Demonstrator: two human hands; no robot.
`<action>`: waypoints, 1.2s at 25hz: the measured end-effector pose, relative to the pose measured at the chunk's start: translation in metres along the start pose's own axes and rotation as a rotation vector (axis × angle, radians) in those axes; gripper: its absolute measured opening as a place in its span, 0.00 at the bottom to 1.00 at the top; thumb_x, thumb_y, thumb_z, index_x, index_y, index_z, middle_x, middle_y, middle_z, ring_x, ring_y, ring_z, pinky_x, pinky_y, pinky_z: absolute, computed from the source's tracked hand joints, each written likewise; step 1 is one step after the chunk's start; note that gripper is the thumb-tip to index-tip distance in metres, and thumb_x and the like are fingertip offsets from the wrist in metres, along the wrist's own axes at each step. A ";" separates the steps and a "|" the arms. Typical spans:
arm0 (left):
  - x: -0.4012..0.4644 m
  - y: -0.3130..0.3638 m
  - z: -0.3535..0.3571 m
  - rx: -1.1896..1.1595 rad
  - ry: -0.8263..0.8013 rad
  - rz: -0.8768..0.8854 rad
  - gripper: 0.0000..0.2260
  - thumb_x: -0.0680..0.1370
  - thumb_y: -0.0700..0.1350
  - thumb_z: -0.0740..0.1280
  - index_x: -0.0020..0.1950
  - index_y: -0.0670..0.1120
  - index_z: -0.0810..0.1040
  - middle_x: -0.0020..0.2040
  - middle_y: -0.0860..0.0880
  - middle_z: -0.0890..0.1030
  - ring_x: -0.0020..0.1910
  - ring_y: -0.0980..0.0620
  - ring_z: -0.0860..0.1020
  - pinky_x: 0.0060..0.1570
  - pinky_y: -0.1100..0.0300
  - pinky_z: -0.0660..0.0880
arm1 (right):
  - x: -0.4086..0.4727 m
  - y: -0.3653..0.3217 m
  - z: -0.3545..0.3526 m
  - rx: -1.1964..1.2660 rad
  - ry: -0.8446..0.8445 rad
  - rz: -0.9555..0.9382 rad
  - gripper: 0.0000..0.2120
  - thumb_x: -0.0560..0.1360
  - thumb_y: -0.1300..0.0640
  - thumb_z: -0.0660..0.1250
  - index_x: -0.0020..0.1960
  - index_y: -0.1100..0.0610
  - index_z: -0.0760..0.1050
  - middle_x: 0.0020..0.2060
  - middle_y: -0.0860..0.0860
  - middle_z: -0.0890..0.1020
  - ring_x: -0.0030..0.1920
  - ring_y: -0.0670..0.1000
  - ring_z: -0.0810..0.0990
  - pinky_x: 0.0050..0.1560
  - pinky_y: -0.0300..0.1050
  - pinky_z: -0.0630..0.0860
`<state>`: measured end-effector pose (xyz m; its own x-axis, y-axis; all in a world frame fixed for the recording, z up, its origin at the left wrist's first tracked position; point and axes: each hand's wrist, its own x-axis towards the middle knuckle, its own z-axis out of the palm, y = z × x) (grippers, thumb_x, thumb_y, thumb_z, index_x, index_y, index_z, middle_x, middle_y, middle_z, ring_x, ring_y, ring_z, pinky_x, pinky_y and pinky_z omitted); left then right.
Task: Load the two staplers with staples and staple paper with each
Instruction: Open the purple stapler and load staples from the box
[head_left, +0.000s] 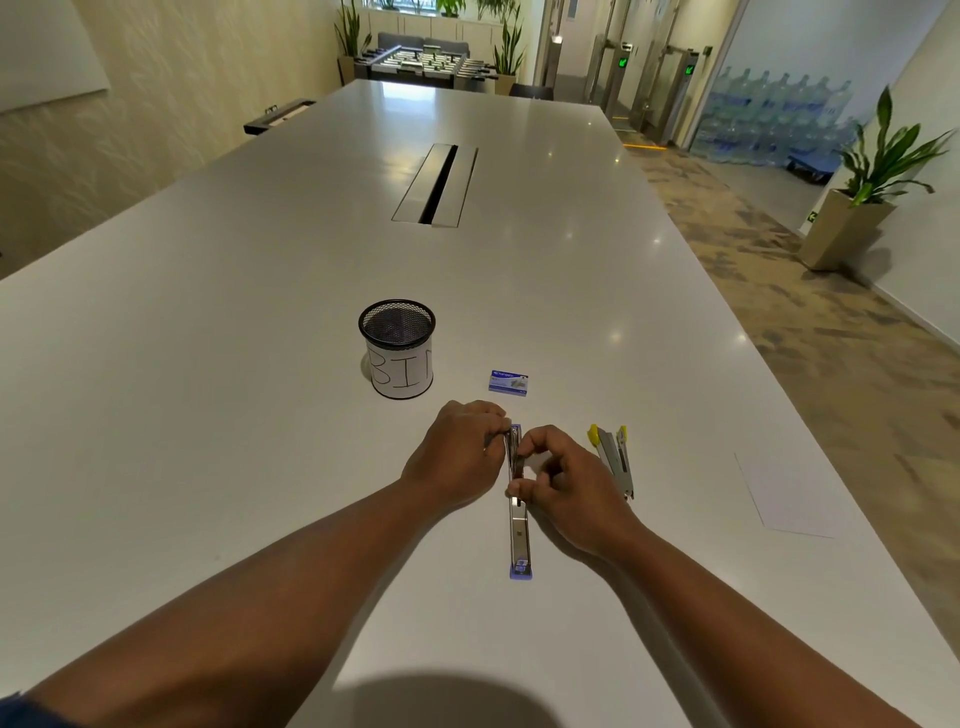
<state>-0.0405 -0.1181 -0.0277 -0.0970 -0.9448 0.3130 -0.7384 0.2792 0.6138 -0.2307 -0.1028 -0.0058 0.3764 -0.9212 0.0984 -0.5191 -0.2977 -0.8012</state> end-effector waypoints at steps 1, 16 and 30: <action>-0.001 0.001 0.000 0.001 0.003 0.001 0.11 0.78 0.41 0.64 0.53 0.47 0.86 0.56 0.50 0.84 0.54 0.46 0.79 0.56 0.47 0.77 | -0.002 -0.001 0.002 0.008 0.017 0.000 0.18 0.69 0.54 0.77 0.53 0.40 0.73 0.38 0.42 0.80 0.36 0.46 0.77 0.47 0.58 0.80; -0.001 0.005 -0.006 0.015 -0.021 0.103 0.14 0.81 0.38 0.63 0.61 0.47 0.84 0.57 0.50 0.86 0.55 0.51 0.82 0.59 0.48 0.75 | -0.006 -0.007 0.003 -0.020 0.053 -0.019 0.16 0.71 0.51 0.75 0.53 0.34 0.77 0.44 0.35 0.83 0.43 0.44 0.81 0.51 0.53 0.81; 0.000 0.004 -0.005 0.010 -0.015 0.016 0.19 0.82 0.41 0.62 0.73 0.47 0.75 0.66 0.47 0.81 0.63 0.48 0.78 0.64 0.52 0.74 | -0.007 -0.012 -0.003 0.206 0.115 -0.070 0.10 0.74 0.61 0.68 0.51 0.49 0.81 0.43 0.43 0.83 0.42 0.43 0.82 0.46 0.40 0.77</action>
<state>-0.0402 -0.1164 -0.0217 -0.1189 -0.9427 0.3116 -0.7431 0.2927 0.6018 -0.2290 -0.0936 0.0050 0.3103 -0.9261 0.2145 -0.3233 -0.3150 -0.8923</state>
